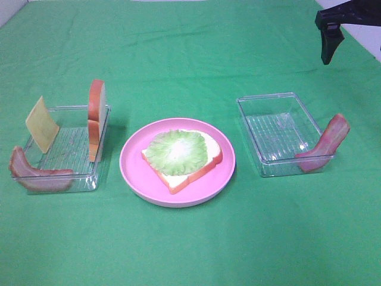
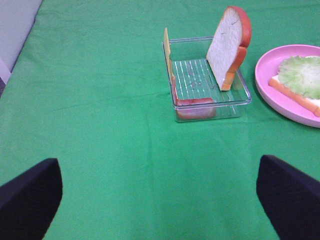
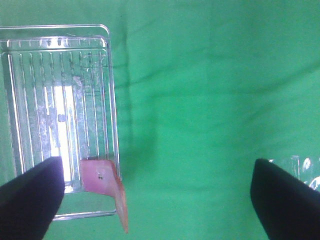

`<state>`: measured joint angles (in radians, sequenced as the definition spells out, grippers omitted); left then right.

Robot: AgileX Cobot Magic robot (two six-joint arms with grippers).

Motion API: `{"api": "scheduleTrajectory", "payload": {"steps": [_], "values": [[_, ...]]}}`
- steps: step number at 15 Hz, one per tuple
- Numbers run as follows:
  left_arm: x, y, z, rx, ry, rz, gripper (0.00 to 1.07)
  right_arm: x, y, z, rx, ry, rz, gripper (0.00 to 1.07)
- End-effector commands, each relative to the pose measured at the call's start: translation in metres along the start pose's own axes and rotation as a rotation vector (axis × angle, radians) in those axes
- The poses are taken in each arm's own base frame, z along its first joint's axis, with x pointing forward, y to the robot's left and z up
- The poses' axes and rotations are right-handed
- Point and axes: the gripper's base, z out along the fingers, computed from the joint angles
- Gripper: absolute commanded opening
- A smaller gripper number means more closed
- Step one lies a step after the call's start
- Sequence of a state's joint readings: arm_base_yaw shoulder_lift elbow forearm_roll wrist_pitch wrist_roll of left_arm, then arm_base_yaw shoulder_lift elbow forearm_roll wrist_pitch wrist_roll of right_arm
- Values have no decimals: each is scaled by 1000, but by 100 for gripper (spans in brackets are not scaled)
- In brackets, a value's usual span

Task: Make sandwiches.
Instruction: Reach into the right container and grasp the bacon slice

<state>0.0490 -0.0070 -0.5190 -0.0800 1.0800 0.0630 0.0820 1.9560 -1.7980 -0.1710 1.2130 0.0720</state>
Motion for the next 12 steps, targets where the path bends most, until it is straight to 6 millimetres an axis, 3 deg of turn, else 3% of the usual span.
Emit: {"api": "scheduleTrajectory", "payload": {"steps": [1,8,12], "values": [[0,0,0,0,-2,-5,100,12,0,-6,-14,109,13,97],[0,0,0,0,-2,-5,100,13,2,0,-30,125,-4,97],[0,0,0,0,-2,-5,100,38,9,39,-38,225,-13,97]]}}
